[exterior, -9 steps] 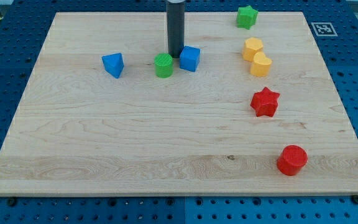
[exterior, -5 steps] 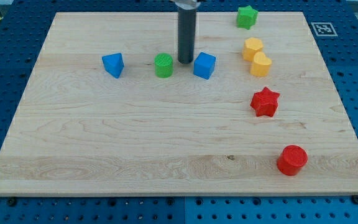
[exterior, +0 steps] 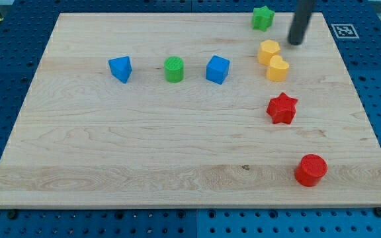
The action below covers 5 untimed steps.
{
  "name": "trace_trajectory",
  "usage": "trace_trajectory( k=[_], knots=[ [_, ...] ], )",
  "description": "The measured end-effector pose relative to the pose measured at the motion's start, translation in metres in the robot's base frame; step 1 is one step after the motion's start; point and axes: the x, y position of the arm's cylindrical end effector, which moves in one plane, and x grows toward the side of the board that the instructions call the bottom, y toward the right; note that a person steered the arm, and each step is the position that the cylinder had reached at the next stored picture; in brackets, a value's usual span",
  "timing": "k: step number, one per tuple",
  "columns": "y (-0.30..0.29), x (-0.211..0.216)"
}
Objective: Move green star towards blue triangle
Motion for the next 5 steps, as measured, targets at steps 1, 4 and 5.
trace_trajectory(
  k=[1, 4, 5],
  knots=[
    [0.026, -0.044],
    [-0.030, -0.071],
    [-0.065, -0.071]
  ],
)
